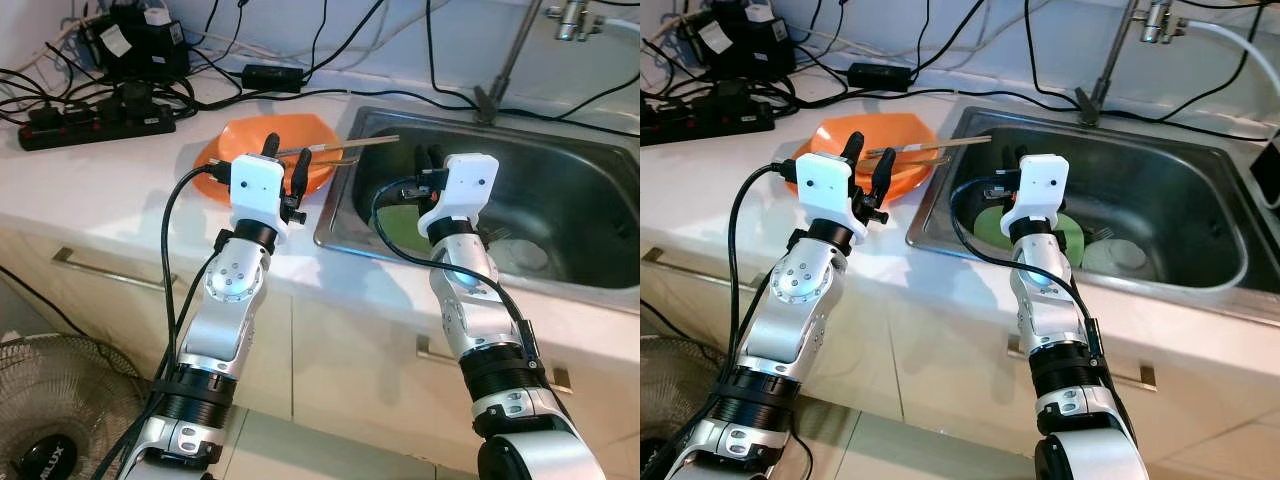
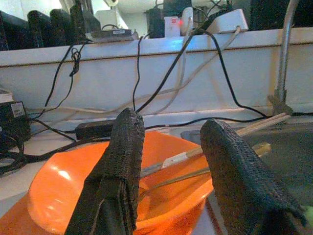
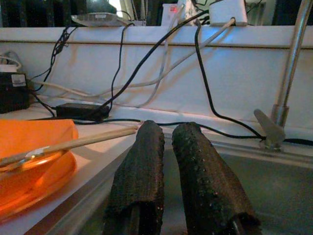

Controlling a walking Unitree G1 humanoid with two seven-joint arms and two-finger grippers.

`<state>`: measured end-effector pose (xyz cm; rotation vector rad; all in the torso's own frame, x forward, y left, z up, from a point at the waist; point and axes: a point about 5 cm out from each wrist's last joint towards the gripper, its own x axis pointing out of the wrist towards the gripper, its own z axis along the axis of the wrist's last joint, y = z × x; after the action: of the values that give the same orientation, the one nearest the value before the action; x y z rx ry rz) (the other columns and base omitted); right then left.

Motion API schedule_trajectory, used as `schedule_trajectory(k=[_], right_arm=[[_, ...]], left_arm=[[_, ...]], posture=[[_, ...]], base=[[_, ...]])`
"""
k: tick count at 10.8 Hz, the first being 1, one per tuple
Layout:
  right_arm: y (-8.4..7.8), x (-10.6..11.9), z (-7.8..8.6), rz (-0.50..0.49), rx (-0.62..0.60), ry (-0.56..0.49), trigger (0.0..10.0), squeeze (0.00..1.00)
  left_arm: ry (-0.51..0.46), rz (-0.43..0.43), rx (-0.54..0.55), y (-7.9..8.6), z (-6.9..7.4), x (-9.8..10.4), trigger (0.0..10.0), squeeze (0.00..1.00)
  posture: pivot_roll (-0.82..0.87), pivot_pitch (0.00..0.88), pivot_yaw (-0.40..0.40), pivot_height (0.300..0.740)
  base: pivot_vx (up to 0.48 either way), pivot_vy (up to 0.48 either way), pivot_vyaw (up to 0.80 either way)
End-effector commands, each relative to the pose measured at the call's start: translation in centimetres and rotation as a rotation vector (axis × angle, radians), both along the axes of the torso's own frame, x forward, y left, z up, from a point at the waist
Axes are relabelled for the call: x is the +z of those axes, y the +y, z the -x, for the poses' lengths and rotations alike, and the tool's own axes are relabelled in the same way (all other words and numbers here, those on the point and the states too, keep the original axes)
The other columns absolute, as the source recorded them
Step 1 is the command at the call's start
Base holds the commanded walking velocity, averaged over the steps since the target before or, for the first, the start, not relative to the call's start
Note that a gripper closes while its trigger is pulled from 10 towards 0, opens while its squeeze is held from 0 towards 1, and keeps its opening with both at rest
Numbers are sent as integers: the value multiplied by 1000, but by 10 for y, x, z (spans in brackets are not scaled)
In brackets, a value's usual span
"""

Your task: Kitchen organization

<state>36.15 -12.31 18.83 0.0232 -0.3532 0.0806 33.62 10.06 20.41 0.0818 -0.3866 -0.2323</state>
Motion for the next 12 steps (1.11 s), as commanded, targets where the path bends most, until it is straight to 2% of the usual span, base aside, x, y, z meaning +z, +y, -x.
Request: schedule_trajectory(k=[1,12], right_arm=[[-2,7,-1,-13,-7,-19,10000,0],[-2,6,-1,-19,-9,-14,10000,0]], left_arm=[[-19,-2,8,-1,-1,5,10000,0],[-26,1,15,1,-3,7,10000,0]], posture=[[219,21,-32,740],[220,33,-32,740]], base=[[319,0,0],[361,0,0]])
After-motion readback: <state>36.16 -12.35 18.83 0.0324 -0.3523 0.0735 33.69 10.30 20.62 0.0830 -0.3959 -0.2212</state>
